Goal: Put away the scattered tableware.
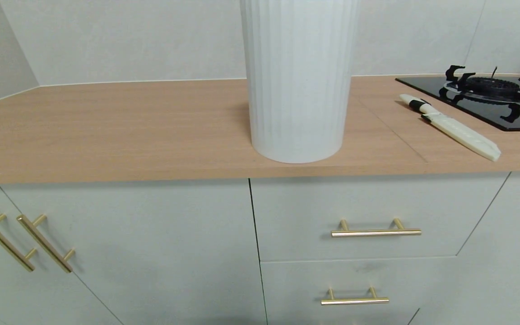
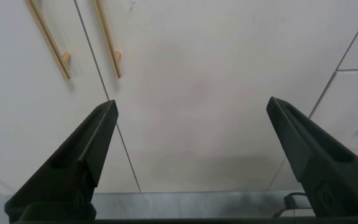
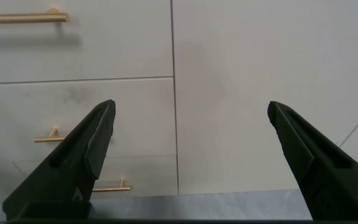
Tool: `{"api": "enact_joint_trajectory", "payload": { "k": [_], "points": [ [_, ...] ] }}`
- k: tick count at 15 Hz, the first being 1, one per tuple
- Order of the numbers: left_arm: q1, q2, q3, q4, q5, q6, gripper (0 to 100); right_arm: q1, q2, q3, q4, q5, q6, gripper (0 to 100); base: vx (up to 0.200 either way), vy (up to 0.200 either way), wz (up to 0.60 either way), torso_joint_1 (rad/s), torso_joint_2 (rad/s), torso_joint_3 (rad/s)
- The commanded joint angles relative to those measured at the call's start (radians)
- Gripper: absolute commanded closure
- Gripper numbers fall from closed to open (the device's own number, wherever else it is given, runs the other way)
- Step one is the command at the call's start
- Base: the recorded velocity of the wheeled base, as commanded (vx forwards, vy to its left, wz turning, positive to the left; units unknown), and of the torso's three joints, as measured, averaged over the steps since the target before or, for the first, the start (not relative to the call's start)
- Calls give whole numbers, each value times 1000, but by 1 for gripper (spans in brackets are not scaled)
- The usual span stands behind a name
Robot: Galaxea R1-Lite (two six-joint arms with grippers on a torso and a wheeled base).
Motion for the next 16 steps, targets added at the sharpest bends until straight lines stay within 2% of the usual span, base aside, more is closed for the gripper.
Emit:
{"api": "enact_joint_trajectory", "payload": {
  "k": [1,8,12,16],
  "points": [
    [0,0,0,0,0,0,0,0,0,0,-1,0,0,0,0,0,0,0,0,0],
    [0,0,0,0,0,0,0,0,0,0,-1,0,0,0,0,0,0,0,0,0],
    [0,0,0,0,0,-1,0,0,0,0,-1,0,0,0,0,0,0,111,-245,-223],
    [0,0,0,0,0,-1,0,0,2,0,-1,0,0,0,0,0,0,89,-507,-276]
  ]
}}
